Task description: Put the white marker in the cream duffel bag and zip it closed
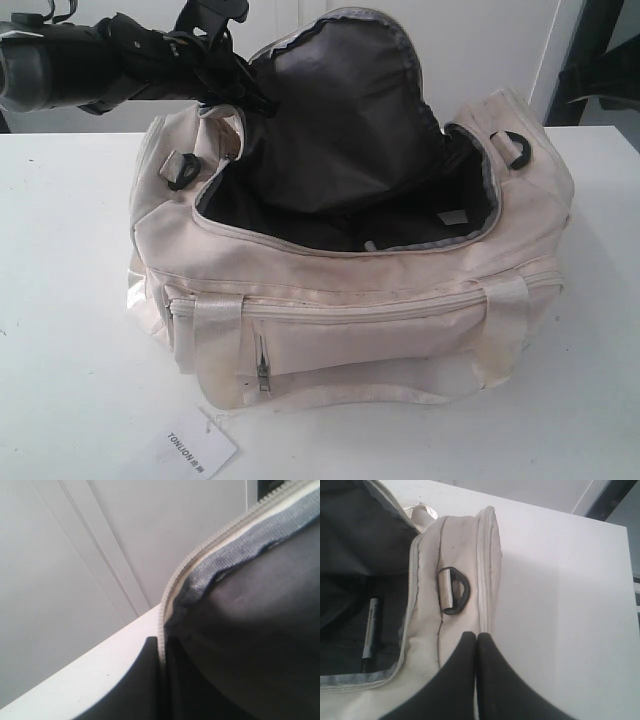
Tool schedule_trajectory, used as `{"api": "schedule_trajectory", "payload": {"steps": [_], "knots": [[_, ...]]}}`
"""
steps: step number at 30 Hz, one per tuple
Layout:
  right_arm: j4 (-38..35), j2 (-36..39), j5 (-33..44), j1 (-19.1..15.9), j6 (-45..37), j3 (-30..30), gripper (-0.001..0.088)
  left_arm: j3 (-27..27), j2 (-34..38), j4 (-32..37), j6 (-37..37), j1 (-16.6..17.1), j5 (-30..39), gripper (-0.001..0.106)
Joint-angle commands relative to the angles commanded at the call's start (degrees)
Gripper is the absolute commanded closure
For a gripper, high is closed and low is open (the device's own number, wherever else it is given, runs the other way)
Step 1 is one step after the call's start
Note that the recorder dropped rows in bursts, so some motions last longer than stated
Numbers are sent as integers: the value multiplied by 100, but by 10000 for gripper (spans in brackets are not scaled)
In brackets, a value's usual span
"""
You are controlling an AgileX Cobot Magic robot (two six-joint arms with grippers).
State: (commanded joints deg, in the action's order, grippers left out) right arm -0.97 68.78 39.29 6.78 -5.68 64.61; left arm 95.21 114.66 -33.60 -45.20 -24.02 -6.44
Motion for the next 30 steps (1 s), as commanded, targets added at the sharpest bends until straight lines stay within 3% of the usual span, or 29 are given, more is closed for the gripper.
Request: {"api": "schedule_trajectory", "payload": {"steps": [15,30], "knots": [[0,0,0,0,0,0,868,9,-10,0,41,0,83,1053],[-67,0,-3,0,0,0,868,21,-793,0,41,0,1855,1053]]}}
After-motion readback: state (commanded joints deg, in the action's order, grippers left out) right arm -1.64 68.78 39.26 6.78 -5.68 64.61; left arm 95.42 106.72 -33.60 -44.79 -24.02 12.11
